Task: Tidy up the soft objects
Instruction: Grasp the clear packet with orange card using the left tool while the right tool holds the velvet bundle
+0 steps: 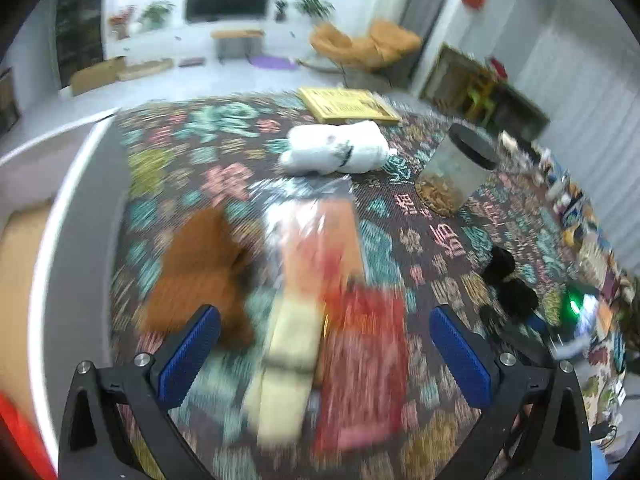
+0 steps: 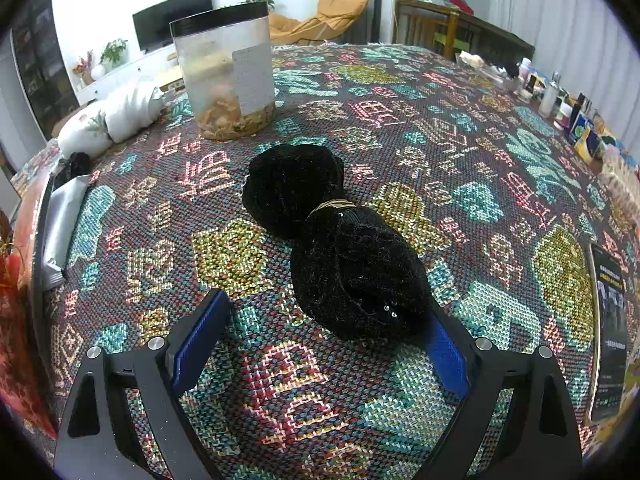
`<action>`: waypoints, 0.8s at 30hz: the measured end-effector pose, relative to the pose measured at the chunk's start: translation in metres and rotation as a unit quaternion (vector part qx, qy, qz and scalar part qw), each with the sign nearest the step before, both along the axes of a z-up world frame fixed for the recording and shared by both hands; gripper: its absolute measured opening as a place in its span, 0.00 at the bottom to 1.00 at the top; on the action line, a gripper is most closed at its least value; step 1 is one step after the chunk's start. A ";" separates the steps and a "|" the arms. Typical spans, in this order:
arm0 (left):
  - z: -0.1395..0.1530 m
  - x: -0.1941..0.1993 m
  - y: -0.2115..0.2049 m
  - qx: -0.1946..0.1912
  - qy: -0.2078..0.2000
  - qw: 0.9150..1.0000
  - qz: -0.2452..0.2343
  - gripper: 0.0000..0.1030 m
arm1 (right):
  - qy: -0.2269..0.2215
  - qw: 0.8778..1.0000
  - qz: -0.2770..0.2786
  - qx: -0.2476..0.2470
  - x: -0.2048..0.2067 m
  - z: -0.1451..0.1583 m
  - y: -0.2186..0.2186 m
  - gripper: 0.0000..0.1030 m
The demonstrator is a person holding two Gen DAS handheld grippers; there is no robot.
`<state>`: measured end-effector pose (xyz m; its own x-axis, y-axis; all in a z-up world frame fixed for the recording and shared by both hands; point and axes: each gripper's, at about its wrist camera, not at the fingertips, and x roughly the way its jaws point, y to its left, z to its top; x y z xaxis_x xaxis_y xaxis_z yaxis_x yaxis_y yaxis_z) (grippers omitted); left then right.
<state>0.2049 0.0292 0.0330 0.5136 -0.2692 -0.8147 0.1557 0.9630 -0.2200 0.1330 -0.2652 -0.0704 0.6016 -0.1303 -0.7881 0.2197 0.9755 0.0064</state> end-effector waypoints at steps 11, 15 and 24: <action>-0.083 0.101 -0.040 0.092 0.143 0.985 -0.007 0.86 | 0.000 1.000 0.001 0.002 0.001 -0.001 0.000 0.91; -0.042 0.089 -0.029 0.058 0.076 0.995 0.010 0.74 | -0.001 1.000 0.001 0.004 0.001 -0.001 0.000 0.91; 0.051 0.046 0.006 -0.025 -0.027 0.999 -0.002 0.73 | -0.028 0.998 0.019 0.062 -0.007 0.008 -0.016 0.22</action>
